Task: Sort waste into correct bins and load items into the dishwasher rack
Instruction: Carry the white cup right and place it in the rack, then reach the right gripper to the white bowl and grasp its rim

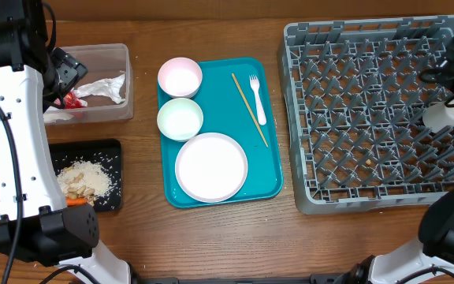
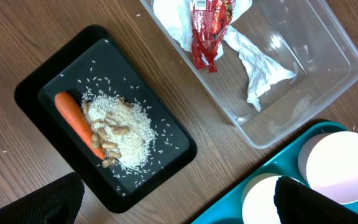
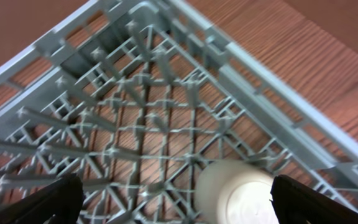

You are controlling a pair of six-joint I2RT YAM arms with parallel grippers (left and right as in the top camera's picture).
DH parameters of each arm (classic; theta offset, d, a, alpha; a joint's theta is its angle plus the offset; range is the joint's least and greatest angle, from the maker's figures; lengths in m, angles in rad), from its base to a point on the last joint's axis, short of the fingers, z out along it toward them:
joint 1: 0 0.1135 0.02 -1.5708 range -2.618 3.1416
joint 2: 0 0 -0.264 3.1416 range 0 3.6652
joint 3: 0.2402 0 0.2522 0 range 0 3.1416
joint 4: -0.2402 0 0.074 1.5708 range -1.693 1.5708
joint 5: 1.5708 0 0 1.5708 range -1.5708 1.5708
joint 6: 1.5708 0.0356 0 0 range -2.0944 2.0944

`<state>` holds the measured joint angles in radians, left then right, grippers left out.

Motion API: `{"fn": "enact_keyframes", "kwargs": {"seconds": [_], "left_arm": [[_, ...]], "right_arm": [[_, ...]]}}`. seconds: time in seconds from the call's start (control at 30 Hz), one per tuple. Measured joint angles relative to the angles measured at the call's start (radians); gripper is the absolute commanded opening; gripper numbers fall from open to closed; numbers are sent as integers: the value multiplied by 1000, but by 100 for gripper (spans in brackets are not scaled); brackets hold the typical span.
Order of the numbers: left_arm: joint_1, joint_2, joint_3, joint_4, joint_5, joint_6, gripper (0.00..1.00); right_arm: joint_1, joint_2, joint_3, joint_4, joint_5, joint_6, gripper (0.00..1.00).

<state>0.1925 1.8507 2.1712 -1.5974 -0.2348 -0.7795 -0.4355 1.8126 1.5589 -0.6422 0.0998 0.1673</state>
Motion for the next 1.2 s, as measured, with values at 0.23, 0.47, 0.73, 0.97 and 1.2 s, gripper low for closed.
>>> {"fn": "enact_keyframes", "kwargs": {"seconds": [0.23,0.47,0.73,0.97,1.2], "left_arm": [[0,0,0,1,0,0,100],[0,0,0,0,0,0,100],[0,0,0,0,0,0,100],[0,0,0,0,0,0,100],[0,0,0,0,0,0,100]], "right_arm": [[202,-72,-2,-5,-54,16,100],[618,-128,-1,3,-283,18,100],[999,142,-2,122,-316,48,99],[1136,248,-5,214,-263,124,76],[1300,248,-5,250,-107,97,70]]}}
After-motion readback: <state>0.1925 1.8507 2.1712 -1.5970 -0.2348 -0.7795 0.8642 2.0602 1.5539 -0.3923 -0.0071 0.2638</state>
